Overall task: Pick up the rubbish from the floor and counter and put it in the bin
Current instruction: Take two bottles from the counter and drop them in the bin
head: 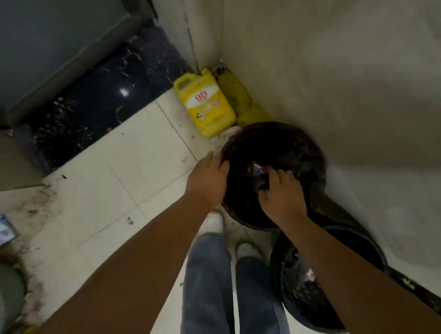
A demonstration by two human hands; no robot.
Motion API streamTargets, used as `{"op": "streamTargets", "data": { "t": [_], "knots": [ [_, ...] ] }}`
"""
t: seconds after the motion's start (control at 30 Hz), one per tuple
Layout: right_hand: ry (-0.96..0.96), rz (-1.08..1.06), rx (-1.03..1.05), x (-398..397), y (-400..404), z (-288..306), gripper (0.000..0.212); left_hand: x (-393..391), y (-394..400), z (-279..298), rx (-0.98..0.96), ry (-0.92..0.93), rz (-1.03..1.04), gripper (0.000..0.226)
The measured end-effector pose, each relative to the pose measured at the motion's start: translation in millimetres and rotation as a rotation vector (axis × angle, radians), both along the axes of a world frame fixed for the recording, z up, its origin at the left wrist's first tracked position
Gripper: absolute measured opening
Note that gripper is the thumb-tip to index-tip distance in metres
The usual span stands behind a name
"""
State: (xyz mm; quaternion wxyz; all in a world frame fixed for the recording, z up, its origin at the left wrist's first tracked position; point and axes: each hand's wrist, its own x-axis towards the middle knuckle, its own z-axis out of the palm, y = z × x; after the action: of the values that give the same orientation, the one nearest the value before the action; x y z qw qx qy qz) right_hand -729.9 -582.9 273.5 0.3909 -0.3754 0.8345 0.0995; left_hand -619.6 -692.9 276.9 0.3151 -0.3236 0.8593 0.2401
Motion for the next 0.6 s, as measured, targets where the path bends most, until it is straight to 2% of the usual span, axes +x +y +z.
{"op": "streamTargets", "data": {
  "t": [0.07, 0.13, 0.2, 0.33, 0.47, 0.6],
  "knots": [
    [0.038, 0.119, -0.025, 0.7, -32.2, 43.8, 0.060, 6.4, -25.2, 45.6, -0.119, 0.011, 0.041, 0.049],
    [0.084, 0.210, -0.153, 6.0, -63.0, 93.5, 0.061, 17.3, -45.2, 98.9, -0.242, 0.012, 0.113, 0.051],
    [0.114, 0.301, -0.356, 19.9, -89.0, 151.3, 0.065, 36.4, -56.9, 161.0, -0.343, 0.000, 0.230, 0.054],
    [0.082, 0.569, -0.465, 63.8, -128.9, 277.6, 0.064, 94.8, -58.2, 288.2, -0.504, 0.005, 0.477, 0.057],
    [0.112, 0.766, -0.713, 139.7, -158.3, 401.4, 0.065, 179.3, -45.5, 410.4, -0.710, 0.008, 0.682, 0.059],
    [0.057, 0.978, -0.900, 247.0, -146.7, 512.4, 0.064, 283.3, 5.3, 520.5, -0.908, -0.016, 0.911, 0.059]
  ]
}}
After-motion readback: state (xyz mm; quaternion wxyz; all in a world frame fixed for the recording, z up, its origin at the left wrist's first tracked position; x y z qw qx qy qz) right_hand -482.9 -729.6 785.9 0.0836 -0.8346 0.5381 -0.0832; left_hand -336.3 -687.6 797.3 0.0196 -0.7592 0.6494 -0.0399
